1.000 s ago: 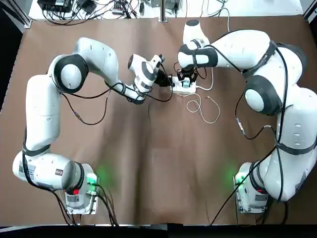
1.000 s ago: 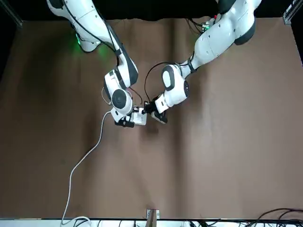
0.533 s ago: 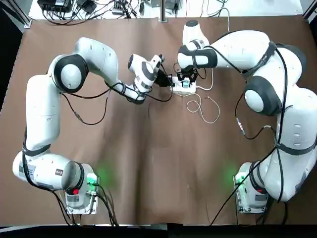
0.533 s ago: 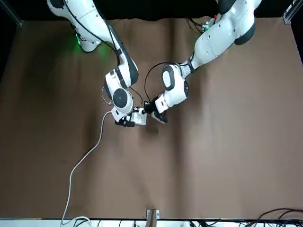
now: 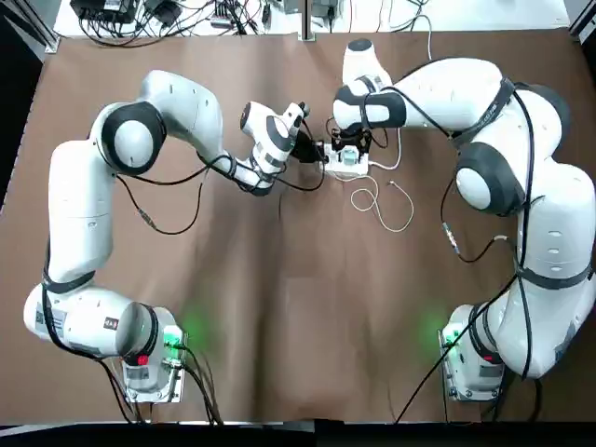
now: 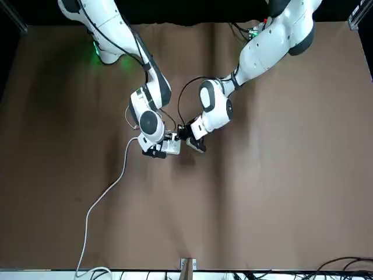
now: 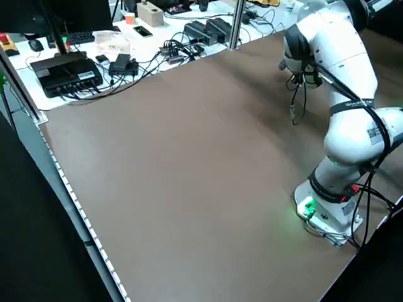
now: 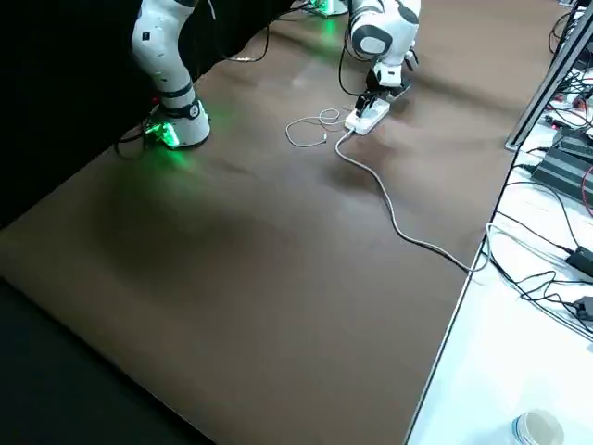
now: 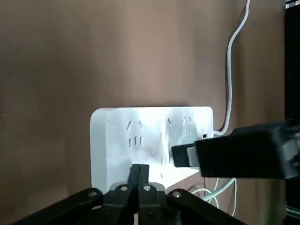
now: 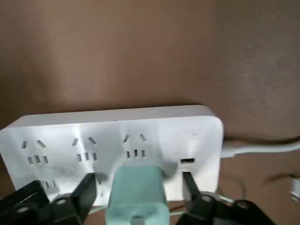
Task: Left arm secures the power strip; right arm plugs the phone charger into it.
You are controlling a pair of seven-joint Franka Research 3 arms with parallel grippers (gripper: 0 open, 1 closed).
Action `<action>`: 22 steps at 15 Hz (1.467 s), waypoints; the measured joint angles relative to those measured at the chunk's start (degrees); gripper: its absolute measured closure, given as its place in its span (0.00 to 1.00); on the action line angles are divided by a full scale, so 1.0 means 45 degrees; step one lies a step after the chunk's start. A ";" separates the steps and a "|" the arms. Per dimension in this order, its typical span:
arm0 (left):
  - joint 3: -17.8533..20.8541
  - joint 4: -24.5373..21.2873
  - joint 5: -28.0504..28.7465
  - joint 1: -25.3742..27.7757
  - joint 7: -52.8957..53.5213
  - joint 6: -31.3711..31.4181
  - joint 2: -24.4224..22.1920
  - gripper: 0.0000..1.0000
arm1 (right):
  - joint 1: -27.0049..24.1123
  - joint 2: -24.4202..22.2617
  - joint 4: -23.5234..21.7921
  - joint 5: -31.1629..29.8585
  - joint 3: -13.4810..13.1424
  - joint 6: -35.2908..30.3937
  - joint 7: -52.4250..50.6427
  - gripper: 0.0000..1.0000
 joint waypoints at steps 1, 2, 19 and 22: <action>0.0000 0.0000 0.0000 0.0000 0.0000 0.0000 0.0000 0.99 | -0.0047 0.0057 0.0276 0.0000 -0.0055 -0.0450 0.0003 0.17; 0.0000 0.0000 0.0000 0.0000 0.0000 0.0000 0.0000 0.99 | -0.0113 0.0065 0.0603 0.0000 -0.0111 -0.0994 0.0004 0.08; 0.0209 0.0428 0.0000 0.0103 -0.0579 -0.0316 -0.0567 0.99 | -0.6243 -0.4967 0.4872 -0.0418 -0.0358 -0.7676 -0.1747 0.00; 0.1280 0.0448 0.0117 0.0114 -0.1420 -0.2648 -0.1436 0.99 | -0.7355 -0.5973 0.4878 -0.0594 -0.0362 -0.8580 -0.3800 0.00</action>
